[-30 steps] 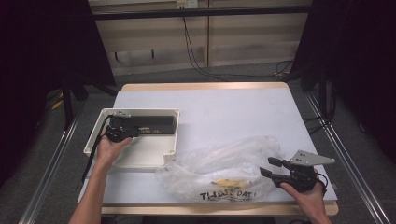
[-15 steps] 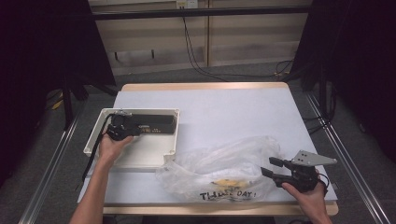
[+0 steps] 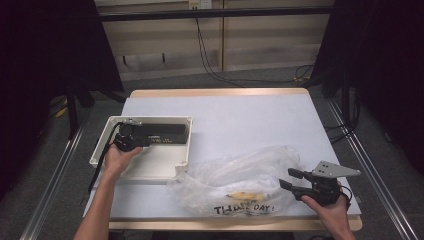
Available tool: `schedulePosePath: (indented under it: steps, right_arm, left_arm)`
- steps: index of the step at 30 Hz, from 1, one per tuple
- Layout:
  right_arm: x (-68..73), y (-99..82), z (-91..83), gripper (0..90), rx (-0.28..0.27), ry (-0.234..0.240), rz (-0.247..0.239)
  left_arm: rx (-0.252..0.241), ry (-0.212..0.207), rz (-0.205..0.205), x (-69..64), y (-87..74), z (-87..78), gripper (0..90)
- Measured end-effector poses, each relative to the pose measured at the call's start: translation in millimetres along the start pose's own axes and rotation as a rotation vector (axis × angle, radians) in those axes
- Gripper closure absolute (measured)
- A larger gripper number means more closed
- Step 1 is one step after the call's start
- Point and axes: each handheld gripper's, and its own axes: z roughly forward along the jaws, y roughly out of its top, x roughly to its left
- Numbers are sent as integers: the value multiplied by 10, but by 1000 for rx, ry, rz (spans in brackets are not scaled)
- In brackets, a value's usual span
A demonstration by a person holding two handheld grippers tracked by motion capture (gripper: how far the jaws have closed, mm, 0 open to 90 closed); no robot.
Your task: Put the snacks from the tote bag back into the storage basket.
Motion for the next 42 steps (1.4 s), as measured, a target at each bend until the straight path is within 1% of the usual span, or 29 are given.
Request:
schedulePosePath:
  steps: [1,3,4,5,6,7,8,10,11,12,14,17,18,19,20,23,24,25,27,28,29,31,34,36,38,39,40,41,42]
  right_arm:
    - [-2,-1,1,456,0,0,2]
    - [0,1,4,456,1,-1,4]
    - [0,4,6,456,2,-2,3]
    - [1,7,8,456,0,-1,2]
    - [4,11,8,456,-1,0,2]
    - [9,14,9,456,-2,0,0]
    - [12,17,11,456,-2,2,-2]
    - [24,20,13,456,0,3,-1]
    - [24,20,17,456,-1,2,-5]
    - [26,22,19,456,1,4,-8]
    - [29,23,16,455,-2,1,-5]
    - [25,21,9,454,-4,-2,-4]
    - [25,19,10,454,-5,-4,-2]
    - [22,18,10,454,-2,-3,-2]
    - [21,18,10,454,-3,-4,-1]
    - [22,22,9,453,-5,-5,-3]
    - [24,23,8,453,-6,-5,-4]
    - [25,24,8,453,-7,-5,-5]
    - [26,23,9,452,-5,-4,-5]
    - [28,23,8,452,-5,-4,-6]
    - [30,23,5,451,-5,-4,-4]
    - [30,23,-1,451,-7,-7,-1]
    - [26,21,-4,450,-7,-7,0]
    - [29,20,-5,450,-6,-7,0]
    - [29,20,-8,450,-7,-8,-3]
    - [29,20,-10,449,-9,-6,-3]
    - [28,19,-11,449,-9,-8,-3]
    - [28,16,-16,449,-8,-10,-1]
    - [29,14,-18,448,-9,-11,3]
  left_arm:
    - [-3,9,2,-12,-2,-12,900]
    - [-19,-7,7,-15,-10,-50,900]
    - [-18,-7,16,-27,-13,-72,900]
    - [3,-9,44,-22,-14,-108,900]
    - [-10,-7,39,-32,-25,-130,898]
    - [-8,-10,43,-37,-32,-161,894]
    - [-34,-2,36,-55,-48,-174,886]
    - [-32,-19,51,-68,-60,-241,862]
    - [-64,-15,59,-86,-77,-255,840]
    - [-65,-25,64,-98,-84,-286,809]
    - [-80,-18,83,-111,-101,-344,771]
    - [-112,-25,87,-126,-133,-422,690]
    - [-107,-14,107,-136,-140,-457,665]
    - [-120,-15,111,-148,-154,-478,627]
    - [-119,-11,117,-162,-166,-507,592]
    - [-137,-8,145,-213,-214,-576,518]
    - [-144,-12,149,-233,-230,-594,481]
    - [-141,-1,162,-252,-238,-618,447]
    - [-158,-1,172,-290,-256,-654,344]
    - [-158,-3,178,-310,-264,-681,326]
    - [-170,6,192,-326,-271,-702,301]
    - [-191,12,185,-355,-290,-752,222]
    - [-217,12,179,-383,-331,-825,163]
    - [-219,7,182,-400,-379,-868,123]
    - [-227,-7,202,-419,-429,-891,112]
    - [-229,-5,205,-424,-452,-898,108]
    - [-226,2,201,-437,-489,-914,96]
    - [-230,-3,192,-452,-519,-918,82]
    - [-230,-4,196,-468,-545,-935,75]
